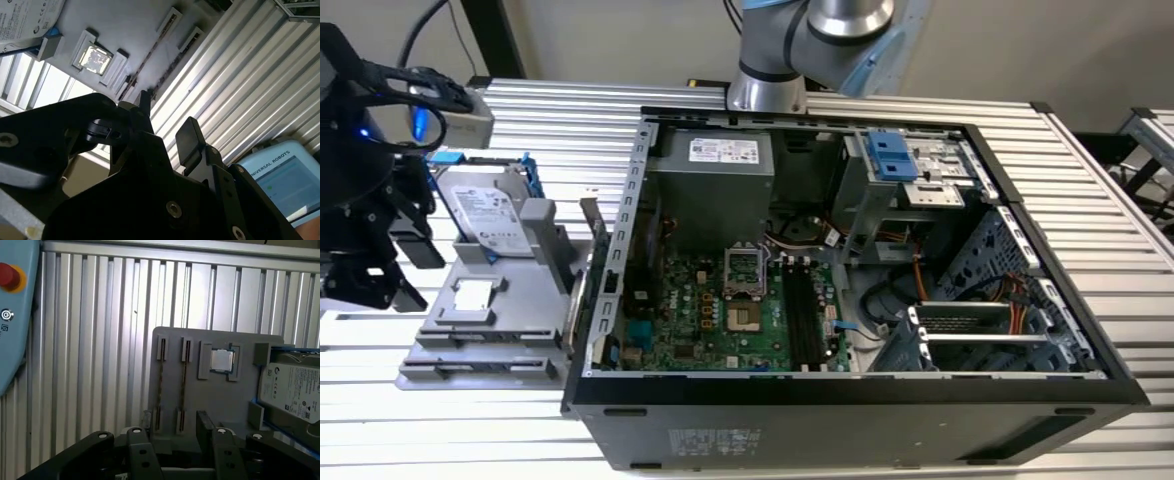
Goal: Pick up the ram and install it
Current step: 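Pick up the ram and move it above insertion slot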
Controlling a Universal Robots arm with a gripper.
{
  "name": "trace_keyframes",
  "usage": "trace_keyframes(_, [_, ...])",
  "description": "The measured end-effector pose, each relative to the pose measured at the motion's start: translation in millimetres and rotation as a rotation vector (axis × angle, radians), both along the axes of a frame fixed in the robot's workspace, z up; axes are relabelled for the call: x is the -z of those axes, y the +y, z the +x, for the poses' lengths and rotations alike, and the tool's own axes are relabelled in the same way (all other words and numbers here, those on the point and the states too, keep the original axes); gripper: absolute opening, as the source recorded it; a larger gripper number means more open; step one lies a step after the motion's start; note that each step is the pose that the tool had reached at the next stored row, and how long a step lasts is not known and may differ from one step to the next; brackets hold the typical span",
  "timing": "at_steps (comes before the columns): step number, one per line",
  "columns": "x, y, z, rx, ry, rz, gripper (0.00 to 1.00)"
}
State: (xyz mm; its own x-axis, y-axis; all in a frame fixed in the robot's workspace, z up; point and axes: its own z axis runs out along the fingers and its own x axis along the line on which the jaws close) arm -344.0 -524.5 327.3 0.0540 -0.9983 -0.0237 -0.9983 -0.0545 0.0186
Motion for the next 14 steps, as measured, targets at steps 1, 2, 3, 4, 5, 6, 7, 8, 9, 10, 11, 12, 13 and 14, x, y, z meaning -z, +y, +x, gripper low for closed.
trace_keyframes(1, [1.6, 0.0, 0.0, 0.0, 0.0001, -0.0001, 1.0])
trace_keyframes(2, [2.9, 0.0, 0.0, 0.0, 0.0001, -0.0001, 1.0])
trace_keyframes(3, [4.4, 0.0, 0.0, 0.0, 0.0, 0.0, 1.0])
trace_keyframes(4, [5.6, 0.0, 0.0, 0.0, 0.0, -0.0001, 1.0])
trace_keyframes(5, [6.9, 0.0, 0.0, 0.0, 0.0, 0.0, 1.0])
trace_keyframes(6, [8.0, 0.0, 0.0, 0.0, 0.0, 0.0, 1.0])
trace_keyframes(7, [9.1, 0.0, 0.0, 0.0, 0.0001, 0.0, 1.0])
trace_keyframes(8, [10.4, 0.0, 0.0, 0.0, -0.0001, 0.0001, 1.0])
trace_keyframes(9, [11.7, 0.0, 0.0, 0.0, -0.0003, 0.0, 1.0])
trace_keyframes(10, [13.0, 0.0, 0.0, 0.0, -0.0004, -0.0001, 1.0])
trace_keyframes(11, [14.4, 0.1, -0.1, 0.0, -0.0007, 0.0, 1.0])
trace_keyframes(12, [15.7, 0.0, -0.2, 0.0, -0.0008, 0.0, 1.0])
trace_keyframes(13, [17.0, 0.1, -0.5, 0.0, -0.0012, -0.0001, 1.0])
trace_keyframes(14, [18.2, 0.0, -0.7, 0.0, -0.0016, -0.0001, 1.0])
